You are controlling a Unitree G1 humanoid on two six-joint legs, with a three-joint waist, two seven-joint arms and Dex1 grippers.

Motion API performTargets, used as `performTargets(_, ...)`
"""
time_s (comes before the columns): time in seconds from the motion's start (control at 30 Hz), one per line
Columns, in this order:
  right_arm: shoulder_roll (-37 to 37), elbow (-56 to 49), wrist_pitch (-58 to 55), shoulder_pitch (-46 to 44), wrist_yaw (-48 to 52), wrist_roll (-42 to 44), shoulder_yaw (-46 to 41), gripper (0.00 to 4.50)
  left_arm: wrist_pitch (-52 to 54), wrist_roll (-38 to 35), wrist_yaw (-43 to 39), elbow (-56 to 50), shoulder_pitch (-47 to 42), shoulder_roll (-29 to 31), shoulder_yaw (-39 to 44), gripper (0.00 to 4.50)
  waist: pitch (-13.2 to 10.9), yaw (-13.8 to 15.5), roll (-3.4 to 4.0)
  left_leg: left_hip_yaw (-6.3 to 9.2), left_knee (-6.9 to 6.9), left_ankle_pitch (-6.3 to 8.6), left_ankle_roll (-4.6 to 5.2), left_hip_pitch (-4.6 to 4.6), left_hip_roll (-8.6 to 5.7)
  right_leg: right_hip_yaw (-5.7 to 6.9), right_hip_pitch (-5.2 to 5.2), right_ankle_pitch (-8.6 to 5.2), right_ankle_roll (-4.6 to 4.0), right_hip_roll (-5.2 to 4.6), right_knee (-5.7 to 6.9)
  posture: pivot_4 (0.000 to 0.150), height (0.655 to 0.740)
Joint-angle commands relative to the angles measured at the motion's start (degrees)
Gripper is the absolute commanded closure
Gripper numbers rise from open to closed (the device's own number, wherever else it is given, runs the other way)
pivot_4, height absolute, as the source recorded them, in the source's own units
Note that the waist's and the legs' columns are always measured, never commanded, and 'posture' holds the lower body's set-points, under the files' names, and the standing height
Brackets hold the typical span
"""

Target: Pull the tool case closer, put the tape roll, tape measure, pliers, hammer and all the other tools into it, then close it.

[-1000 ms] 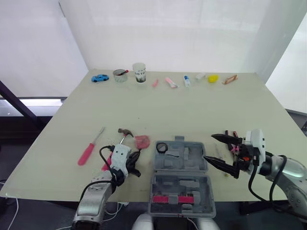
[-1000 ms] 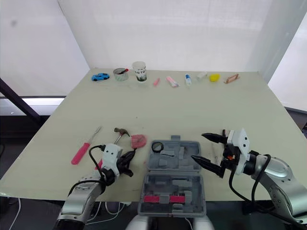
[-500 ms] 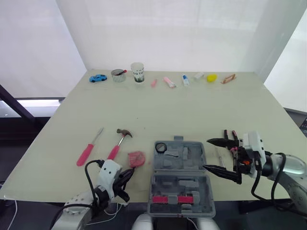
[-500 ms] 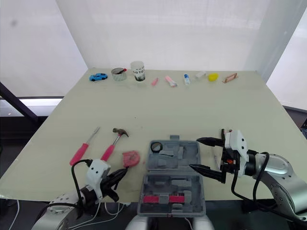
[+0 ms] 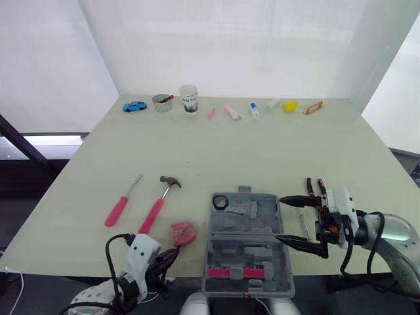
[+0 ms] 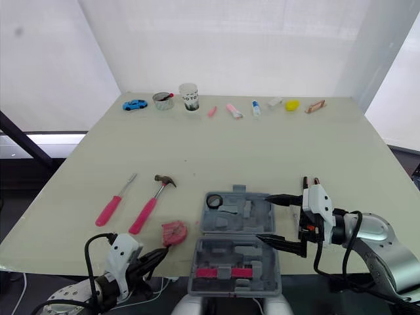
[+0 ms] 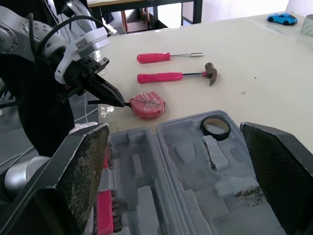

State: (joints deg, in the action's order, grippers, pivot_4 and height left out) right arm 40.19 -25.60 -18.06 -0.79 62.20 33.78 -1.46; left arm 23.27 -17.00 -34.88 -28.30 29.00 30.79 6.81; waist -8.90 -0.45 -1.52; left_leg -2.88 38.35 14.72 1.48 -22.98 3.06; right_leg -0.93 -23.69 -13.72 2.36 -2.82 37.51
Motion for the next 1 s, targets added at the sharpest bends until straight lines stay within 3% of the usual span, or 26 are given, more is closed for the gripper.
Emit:
performTargets(0.03,-0.3,-0.3,1.8,0.7,0.7,0.1,-0.7,0.0,-1.0,-0.9,-0.8,-1.2,1.2,0.0,0.7,4.45,0.0,0.0,0.0,0.0,-0.01,0.0,0.0,0.0,0.0,0.0,0.0,0.0,0.0,0.0,0.0,0.15,0.74)
performTargets(0.1,-0.2,-0.1,2.4,0.9,0.9,-0.1,-0.7,0.0,-0.6,-2.0,-1.4,-1.4,1.6,0.0,1.4,4.45,0.0,0.0,0.01,0.0,-0.01,0.0,0.0,0.0,0.01,0.0,-0.01,-0.01,-0.01,-0.01,-0.01,0.15,0.74)
performTargets(0.17,-0.1,0.3,2.9,1.0,1.2,-0.6,-0.6,0.0,0.1,-3.6,-2.2,-1.5,1.9,0.2,2.1,3.91,0.0,0.0,0.01,0.0,-0.02,0.0,0.0,0.0,0.01,0.01,-0.02,-0.01,-0.01,-0.02,-0.01,0.15,0.74)
performTargets(0.37,-0.3,0.9,3.6,0.6,1.3,-1.1,-0.2,0.0,-0.6,-5.7,-6.8,-1.5,2.9,3.1,3.6,1.47,-0.1,0.0,0.03,0.0,-0.02,0.0,0.0,0.0,0.02,0.03,-0.07,-0.02,-0.01,-0.03,-0.02,0.15,0.74)
performTargets(0.47,-0.5,1.3,4.1,0.6,1.2,-1.4,-0.2,0.0,-3.3,-6.5,-10.7,-1.4,3.4,5.0,4.6,0.01,-0.1,0.0,0.04,-0.02,-0.04,0.01,-0.01,-0.01,0.02,0.03,-0.1,-0.02,-0.02,-0.05,-0.04,0.15,0.74)
performTargets(0.8,-0.9,1.4,4.4,0.5,1.0,-1.7,-0.2,0.0,-11.4,-1.7,-18.7,5.4,-4.4,13.3,4.1,0.01,-0.2,0.1,0.08,-0.02,-0.05,0.01,-0.01,-0.04,0.02,0.07,-0.12,-0.02,-0.03,-0.07,-0.07,0.15,0.74)
performTargets(1.0,-1.4,1.3,4.7,0.4,0.3,-2.2,-0.1,0.0,-8.4,-0.6,-19.6,10.0,-14.9,15.6,0.6,0.01,-0.2,0.2,0.12,-0.05,-0.09,0.0,0.0,-0.07,0.01,0.07,-0.09,-0.01,-0.04,-0.05,-0.09,0.15,0.74)
